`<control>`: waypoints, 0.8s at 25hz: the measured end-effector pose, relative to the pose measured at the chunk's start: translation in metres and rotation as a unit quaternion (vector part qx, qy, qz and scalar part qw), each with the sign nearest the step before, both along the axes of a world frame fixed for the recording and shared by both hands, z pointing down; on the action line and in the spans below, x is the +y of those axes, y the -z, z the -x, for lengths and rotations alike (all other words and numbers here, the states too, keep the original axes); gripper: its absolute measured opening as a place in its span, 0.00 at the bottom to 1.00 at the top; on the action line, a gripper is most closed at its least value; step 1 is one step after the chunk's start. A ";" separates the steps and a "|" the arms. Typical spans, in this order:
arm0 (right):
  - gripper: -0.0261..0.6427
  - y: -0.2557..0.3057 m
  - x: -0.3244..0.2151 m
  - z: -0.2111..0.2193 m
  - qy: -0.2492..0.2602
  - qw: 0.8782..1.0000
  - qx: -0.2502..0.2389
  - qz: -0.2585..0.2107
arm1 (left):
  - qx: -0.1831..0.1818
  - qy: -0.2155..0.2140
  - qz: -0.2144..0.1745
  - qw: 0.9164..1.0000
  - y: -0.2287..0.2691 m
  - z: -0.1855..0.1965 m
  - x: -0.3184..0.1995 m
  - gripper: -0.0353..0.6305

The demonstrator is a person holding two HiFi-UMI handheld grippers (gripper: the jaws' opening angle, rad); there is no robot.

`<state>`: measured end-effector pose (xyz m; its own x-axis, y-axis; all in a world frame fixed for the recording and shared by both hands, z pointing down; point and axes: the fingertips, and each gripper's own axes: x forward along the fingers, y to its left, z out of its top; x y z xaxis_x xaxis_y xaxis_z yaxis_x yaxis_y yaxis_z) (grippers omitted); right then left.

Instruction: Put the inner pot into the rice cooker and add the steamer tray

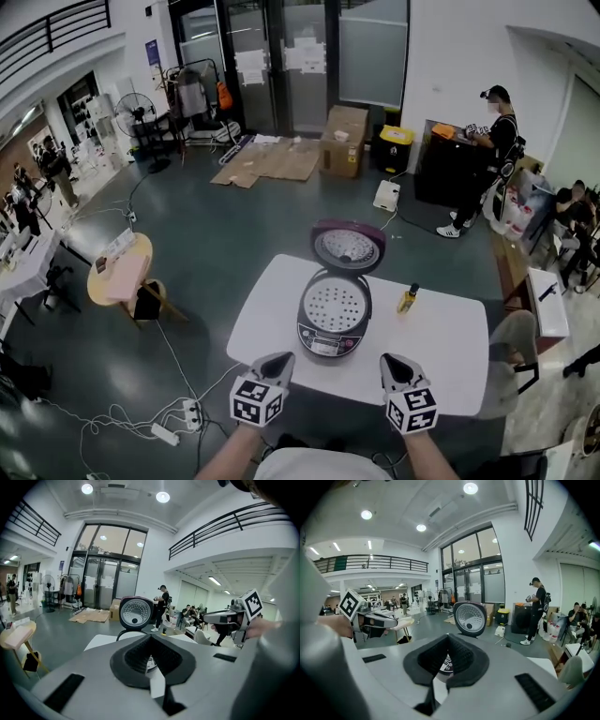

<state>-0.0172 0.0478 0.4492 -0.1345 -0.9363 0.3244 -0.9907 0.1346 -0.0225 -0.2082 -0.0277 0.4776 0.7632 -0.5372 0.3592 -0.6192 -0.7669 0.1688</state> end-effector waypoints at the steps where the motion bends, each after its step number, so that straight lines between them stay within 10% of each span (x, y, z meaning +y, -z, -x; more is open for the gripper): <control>1: 0.06 0.003 0.001 0.005 0.001 1.000 0.001 -0.003 | 0.003 -0.002 -0.002 1.000 0.003 0.006 0.000 0.07; 20: 0.06 0.029 0.003 0.037 -0.057 0.998 -0.005 -0.037 | 0.036 -0.051 -0.009 0.998 0.025 0.047 -0.020 0.07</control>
<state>-0.0538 0.0507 0.4201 -0.0282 -0.9673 0.2522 -0.9994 0.0222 -0.0263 -0.2549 -0.0476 0.4525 0.8379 -0.4608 0.2925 -0.5242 -0.8286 0.1965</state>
